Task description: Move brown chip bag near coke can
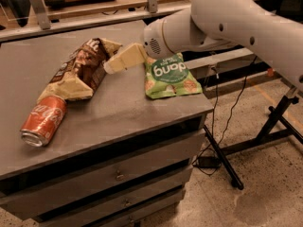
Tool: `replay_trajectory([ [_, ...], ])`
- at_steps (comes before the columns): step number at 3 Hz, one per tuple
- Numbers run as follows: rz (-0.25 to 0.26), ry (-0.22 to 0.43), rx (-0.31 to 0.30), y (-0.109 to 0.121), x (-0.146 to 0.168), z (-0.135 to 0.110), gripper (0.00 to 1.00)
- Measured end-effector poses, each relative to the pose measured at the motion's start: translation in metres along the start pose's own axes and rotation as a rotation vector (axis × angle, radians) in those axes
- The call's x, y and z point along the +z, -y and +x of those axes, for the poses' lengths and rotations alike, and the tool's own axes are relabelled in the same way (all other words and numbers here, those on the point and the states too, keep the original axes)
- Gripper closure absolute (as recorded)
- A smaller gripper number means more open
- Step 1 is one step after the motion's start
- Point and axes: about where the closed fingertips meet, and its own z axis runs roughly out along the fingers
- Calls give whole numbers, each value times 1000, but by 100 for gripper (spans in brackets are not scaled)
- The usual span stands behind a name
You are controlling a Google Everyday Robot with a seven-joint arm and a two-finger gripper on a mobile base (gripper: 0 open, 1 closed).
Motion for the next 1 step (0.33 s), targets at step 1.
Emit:
replay_trajectory([
  [1, -3, 0, -1, -1, 0, 0, 0],
])
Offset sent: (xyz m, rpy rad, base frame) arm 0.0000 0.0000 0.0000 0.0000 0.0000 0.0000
